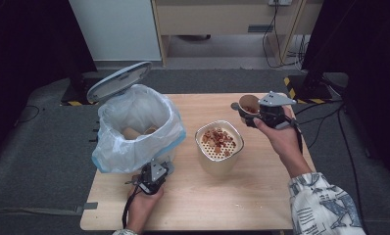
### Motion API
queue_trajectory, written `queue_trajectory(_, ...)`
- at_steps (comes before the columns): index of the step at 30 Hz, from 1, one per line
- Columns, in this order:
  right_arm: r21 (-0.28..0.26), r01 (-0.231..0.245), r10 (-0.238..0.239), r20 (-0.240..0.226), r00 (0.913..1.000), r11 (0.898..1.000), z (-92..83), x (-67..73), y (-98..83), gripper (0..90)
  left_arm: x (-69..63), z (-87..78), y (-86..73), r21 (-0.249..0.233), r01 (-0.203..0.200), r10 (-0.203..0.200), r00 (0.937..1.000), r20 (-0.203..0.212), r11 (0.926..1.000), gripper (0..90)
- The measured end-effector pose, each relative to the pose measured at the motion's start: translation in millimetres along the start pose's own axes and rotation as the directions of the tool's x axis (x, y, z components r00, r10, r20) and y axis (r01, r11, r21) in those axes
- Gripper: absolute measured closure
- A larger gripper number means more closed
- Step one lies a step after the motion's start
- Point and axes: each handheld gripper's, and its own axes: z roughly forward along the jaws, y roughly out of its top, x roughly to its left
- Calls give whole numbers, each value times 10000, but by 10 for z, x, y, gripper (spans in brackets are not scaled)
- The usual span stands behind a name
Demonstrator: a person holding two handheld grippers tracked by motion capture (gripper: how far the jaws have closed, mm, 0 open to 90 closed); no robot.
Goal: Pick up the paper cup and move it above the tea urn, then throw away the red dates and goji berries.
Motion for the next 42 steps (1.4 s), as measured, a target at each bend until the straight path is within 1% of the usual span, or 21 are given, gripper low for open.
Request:
queue_trajectory(2, 1, -68, 68, 115, 9999, 10000, -6, -27, 38, 328, -1, 0, 0, 0, 2, -2, 10000, -1, 10000, 892)
queue_trajectory(6, -37, 7, -7, 89, 10000, 10000, -1, -19, 91, 327, 0, 0, 1, 1, 10, -10, 10000, 3, 10000, 892)
queue_trajectory(8, -76, 65, -66, -26, 10000, 9999, 10, 13, 122, 327, 1, 0, 0, 4, 6, -6, 10000, 4, 10000, 892)
queue_trajectory(10, -36, 244, -244, -149, 9996, 9997, 23, 45, 144, 327, -1, 0, 0, 7, -1, 1, 10000, -2, 10000, 892)
queue_trajectory(12, -8, 252, -252, -123, 9996, 9997, 24, 41, 147, 327, -1, 1, 0, -14, 26, -26, 10000, 2, 10000, 892)
queue_trajectory(14, -21, 106, -106, -23, 9999, 9999, 28, 25, 166, 327, -3, 2, 0, -27, 43, -43, 10000, 0, 10000, 892)
queue_trajectory(15, -21, 106, -106, -23, 9999, 9999, 28, 25, 166, 327, -2, 2, 0, -27, 51, -51, 10000, 3, 10000, 892)
queue_trajectory(17, -45, 165, -166, -82, 9998, 9999, 43, 47, 183, 327, -2, 2, 0, -27, 56, -56, 10000, 7, 10000, 892)
queue_trajectory(19, -50, 369, -370, -259, 9990, 9993, 68, 94, 217, 327, -2, 1, -1, -26, 59, -59, 10000, 3, 10000, 892)
queue_trajectory(23, -75, 355, -356, -219, 9991, 9993, 73, 105, 248, 327, -2, 1, -1, -24, 54, -54, 10000, -1, 10000, 892)
queue_trajectory(24, -75, 454, -455, -268, 9986, 9989, 85, 134, 263, 327, -1, 1, 0, -21, 62, -62, 10000, 5, 10000, 892)
queue_trajectory(25, -75, 454, -455, -268, 9986, 9989, 85, 134, 263, 327, -1, 1, 0, -21, 62, -62, 10000, 5, 10000, 892)
queue_trajectory(26, -95, 559, -563, -486, 9972, 9984, 98, 175, 269, 327, -1, 1, 0, -23, 50, -50, 10000, 6, 10000, 892)
queue_trajectory(27, -105, 568, -573, -553, 9968, 9983, 99, 176, 267, 327, -1, 1, 0, -23, 50, -50, 10000, 6, 10000, 892)
queue_trajectory(31, -15, 539, -539, -409, 9977, 9985, 83, 120, 250, 328, -2, 1, 0, -18, 35, -35, 10000, -2, 10000, 892)
queue_trajectory(33, -15, 418, -418, -227, 9989, 9991, 78, 88, 249, 330, -2, 1, 1, -20, 55, -55, 10000, 2, 10000, 892)
queue_trajectory(35, -111, 400, -403, -326, 9987, 9991, 90, 112, 254, 331, 0, 2, 1, -20, 62, -62, 10000, 12, 10000, 892)
queue_trajectory(37, -83, 614, -618, -626, 9961, 9981, 120, 182, 254, 331, -1, 1, 1, -12, 45, -45, 10000, 5, 10000, 892)
queue_trajectory(39, -56, 668, -670, -730, 9951, 9978, 123, 201, 243, 331, -3, 1, 1, -17, 46, -46, 10000, -3, 10000, 892)
queue_trajectory(42, -87, 536, -540, -591, 9968, 9985, 112, 174, 237, 332, -3, 1, 1, -16, 37, -37, 10000, -1, 10000, 892)
